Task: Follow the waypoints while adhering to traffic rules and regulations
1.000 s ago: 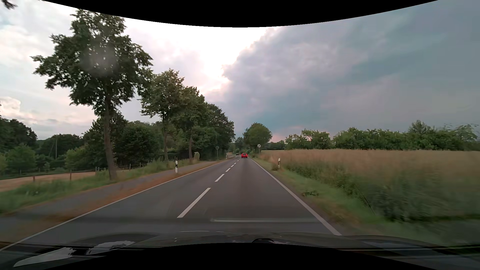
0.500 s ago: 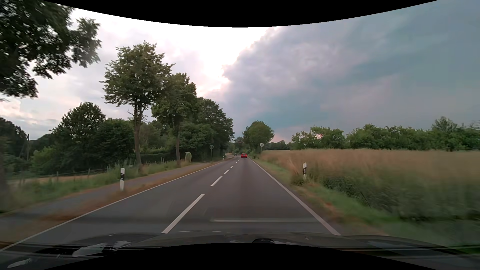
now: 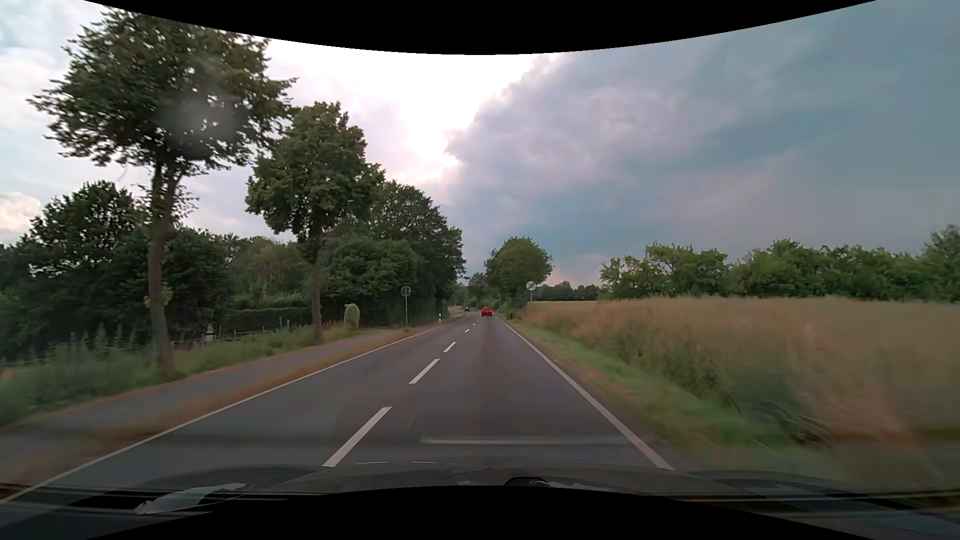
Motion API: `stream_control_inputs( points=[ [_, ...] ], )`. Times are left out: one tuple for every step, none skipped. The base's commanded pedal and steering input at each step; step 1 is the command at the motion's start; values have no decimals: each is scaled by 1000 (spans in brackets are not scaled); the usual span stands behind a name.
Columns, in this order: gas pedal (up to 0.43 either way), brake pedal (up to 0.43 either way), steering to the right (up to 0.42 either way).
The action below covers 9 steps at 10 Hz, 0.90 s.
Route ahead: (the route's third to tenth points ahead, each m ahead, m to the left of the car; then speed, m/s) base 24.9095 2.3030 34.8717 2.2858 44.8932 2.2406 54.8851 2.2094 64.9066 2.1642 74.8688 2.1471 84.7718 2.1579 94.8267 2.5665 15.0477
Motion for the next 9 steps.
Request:
stream_control_inputs(
  points=[
    [311, 0, -2],
    [331, 0, -2],
    [350, 0, -2],
    [370, 0, -1],
    [409, 0, -1],
    [429, 0, -2],
    [449, 0, -1],
    [461, 0, -1],
    [461, 0, -2]
  ],
)
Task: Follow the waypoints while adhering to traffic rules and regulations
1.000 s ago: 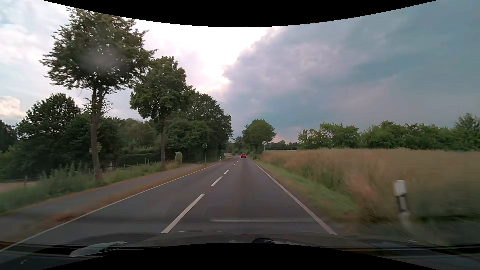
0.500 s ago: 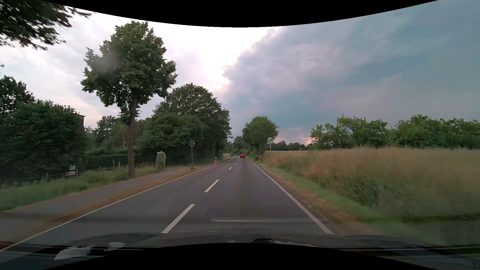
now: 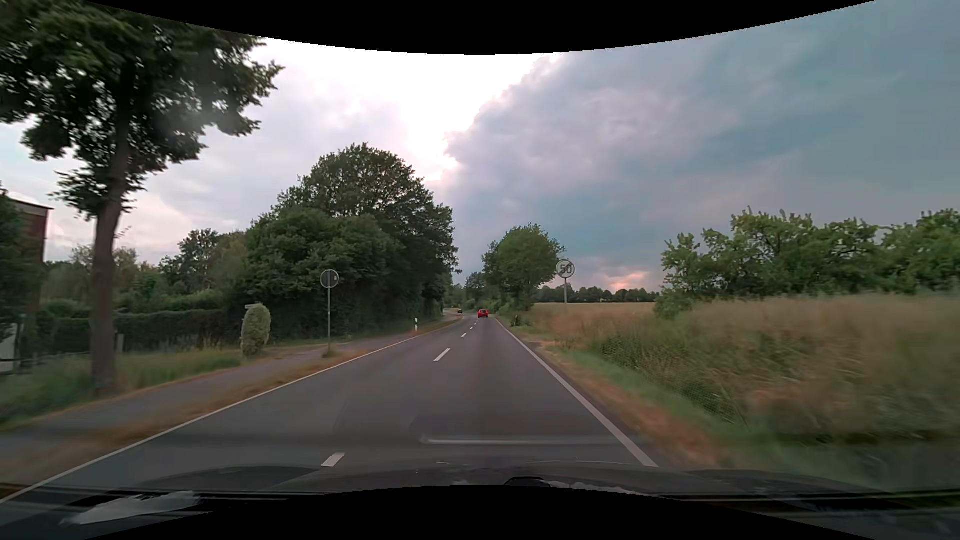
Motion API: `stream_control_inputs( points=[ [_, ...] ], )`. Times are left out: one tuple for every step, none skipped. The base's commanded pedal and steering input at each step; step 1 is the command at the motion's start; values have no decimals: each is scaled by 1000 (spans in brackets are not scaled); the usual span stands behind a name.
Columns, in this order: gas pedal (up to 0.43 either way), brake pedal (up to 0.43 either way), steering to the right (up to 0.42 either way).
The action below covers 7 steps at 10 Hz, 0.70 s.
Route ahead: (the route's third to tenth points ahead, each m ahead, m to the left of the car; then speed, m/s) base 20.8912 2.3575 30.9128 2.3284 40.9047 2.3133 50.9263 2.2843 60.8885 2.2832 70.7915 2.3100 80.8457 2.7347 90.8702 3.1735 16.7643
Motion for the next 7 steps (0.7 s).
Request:
stream_control_inputs(
  points=[
    [480, 0, -2],
    [500, 0, -2],
    [512, 0, -2],
    [520, 0, -3],
    [539, 0, -3],
    [551, 0, -3],
    [551, 0, -5]
  ],
)
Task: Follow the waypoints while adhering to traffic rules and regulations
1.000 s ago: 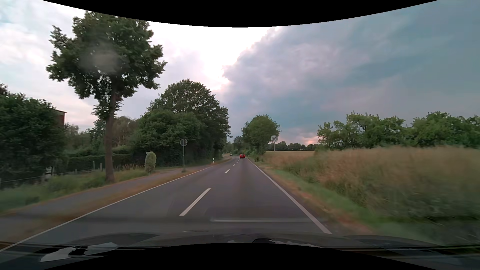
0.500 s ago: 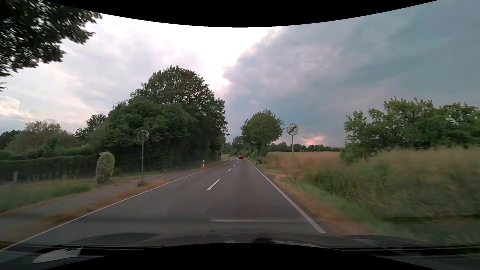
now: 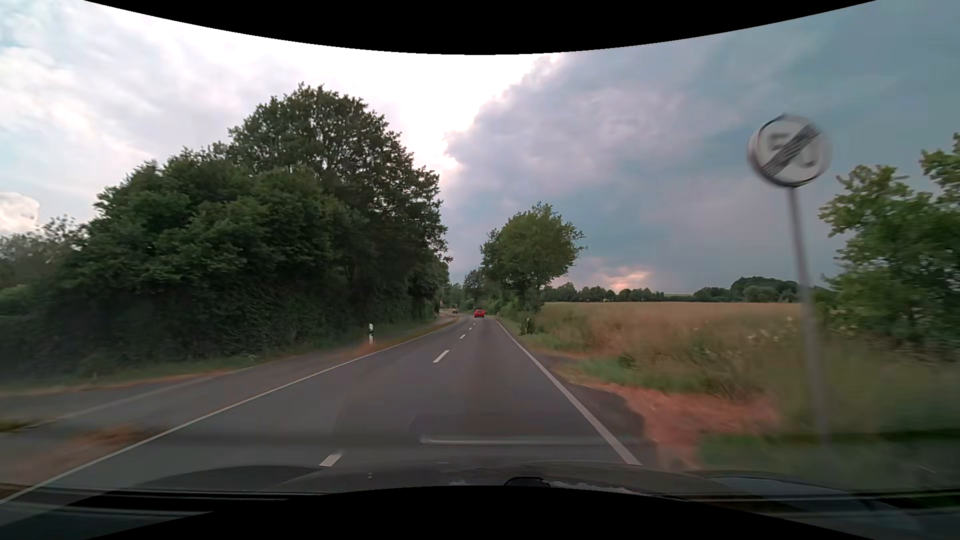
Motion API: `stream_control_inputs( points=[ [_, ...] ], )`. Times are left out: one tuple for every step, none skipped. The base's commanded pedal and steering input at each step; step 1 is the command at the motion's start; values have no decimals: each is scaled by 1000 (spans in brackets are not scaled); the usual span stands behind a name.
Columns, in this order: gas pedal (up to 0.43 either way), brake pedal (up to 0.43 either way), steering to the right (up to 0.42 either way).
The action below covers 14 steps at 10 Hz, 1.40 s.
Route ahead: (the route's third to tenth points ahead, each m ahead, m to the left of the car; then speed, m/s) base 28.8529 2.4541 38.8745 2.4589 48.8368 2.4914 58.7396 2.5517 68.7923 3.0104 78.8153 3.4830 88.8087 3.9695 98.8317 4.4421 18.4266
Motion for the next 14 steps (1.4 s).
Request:
stream_control_inputs(
  points=[
    [551, 0, -5],
    [551, 0, -6],
    [551, 0, -5],
    [551, 0, -5],
    [551, 0, -5],
    [551, 0, -5],
    [551, 0, -5],
    [551, 0, -5],
    [551, 0, -5],
    [551, 0, -5],
    [551, 0, -4],
    [551, 0, -5],
    [551, 0, -5],
    [551, 0, -4]
  ],
)
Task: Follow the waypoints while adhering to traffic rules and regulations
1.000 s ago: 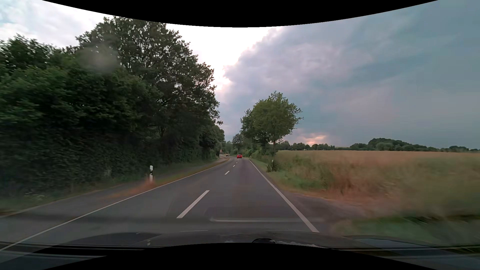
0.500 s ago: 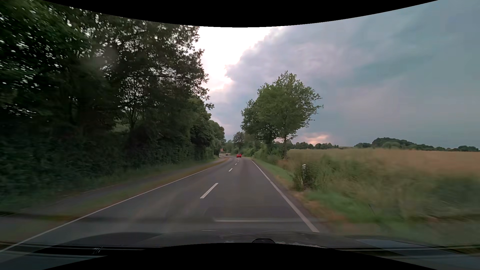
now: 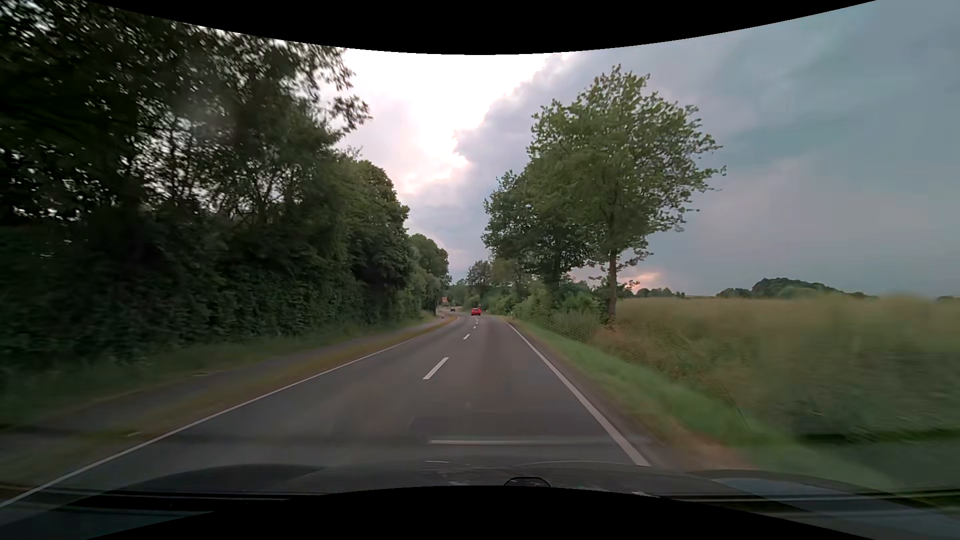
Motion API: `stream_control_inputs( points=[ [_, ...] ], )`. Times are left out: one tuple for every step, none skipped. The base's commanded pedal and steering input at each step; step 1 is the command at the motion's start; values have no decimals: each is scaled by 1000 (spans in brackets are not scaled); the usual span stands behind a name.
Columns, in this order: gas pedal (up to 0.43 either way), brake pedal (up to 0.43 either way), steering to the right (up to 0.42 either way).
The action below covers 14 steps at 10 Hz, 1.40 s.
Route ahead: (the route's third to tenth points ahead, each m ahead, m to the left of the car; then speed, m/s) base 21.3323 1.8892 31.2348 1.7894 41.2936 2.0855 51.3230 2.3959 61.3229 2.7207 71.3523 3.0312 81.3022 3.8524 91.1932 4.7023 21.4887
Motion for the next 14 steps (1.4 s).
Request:
stream_control_inputs(
  points=[
    [551, 0, -3],
    [539, 0, 1],
    [539, 0, 3],
    [539, 0, 4],
    [539, 0, 4],
    [531, 0, 4],
    [531, 0, 4],
    [531, 0, 3],
    [520, 0, 2],
    [520, 0, 0],
    [512, 0, -6],
    [500, 0, -11],
    [500, 0, -11],
    [488, 0, -10]
  ],
)
